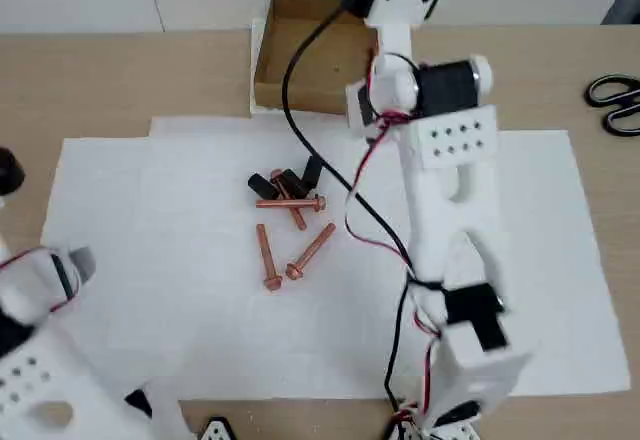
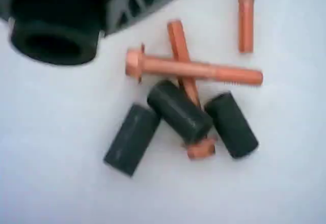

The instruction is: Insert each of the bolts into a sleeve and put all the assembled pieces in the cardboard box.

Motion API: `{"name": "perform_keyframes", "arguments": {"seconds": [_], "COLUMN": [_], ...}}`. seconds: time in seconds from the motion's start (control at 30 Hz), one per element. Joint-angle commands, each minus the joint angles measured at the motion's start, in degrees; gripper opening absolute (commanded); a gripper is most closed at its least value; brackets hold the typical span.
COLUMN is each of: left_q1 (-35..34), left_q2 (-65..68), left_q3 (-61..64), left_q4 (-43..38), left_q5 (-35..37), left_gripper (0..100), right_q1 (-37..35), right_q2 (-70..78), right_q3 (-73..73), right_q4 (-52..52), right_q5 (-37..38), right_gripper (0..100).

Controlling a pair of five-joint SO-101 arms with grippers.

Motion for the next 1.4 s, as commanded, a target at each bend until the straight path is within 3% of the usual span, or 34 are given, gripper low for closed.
{"name": "perform_keyframes", "arguments": {"seconds": [0.0, 0.13, 0.3, 0.47, 0.9, 1.17, 1.37], "left_q1": [3.60, 11.52, 21.10, 25.85, 28.13, 28.04, 27.87], "left_q2": [5.54, 7.21, 7.38, 7.38, 6.95, 6.95, 6.95], "left_q3": [-4.62, -5.14, -4.35, 1.27, 6.11, 6.11, 6.20], "left_q4": [0.88, 0.70, -0.97, -4.75, -8.18, -8.00, -8.00], "left_q5": [2.99, 6.42, 10.02, 10.46, 10.37, 10.37, 10.37], "left_gripper": [26, 26, 26, 26, 26, 26, 26], "right_q1": [0.84, 2.51, 6.20, 6.37, 1.36, 1.63, 1.80], "right_q2": [-14.29, -18.95, -16.84, -12.44, -1.01, 5.93, 5.49], "right_q3": [13.98, 27.52, 39.12, 43.78, 43.52, 41.85, 41.67], "right_q4": [0.48, 0.22, -4.70, -12.09, -27.30, -27.56, -26.51], "right_q5": [5.01, 9.93, 9.76, 9.85, 10.29, 10.29, 10.29], "right_gripper": [0.3, 0.3, 0.3, 0.3, 0.5, 9.4, 9.9]}}
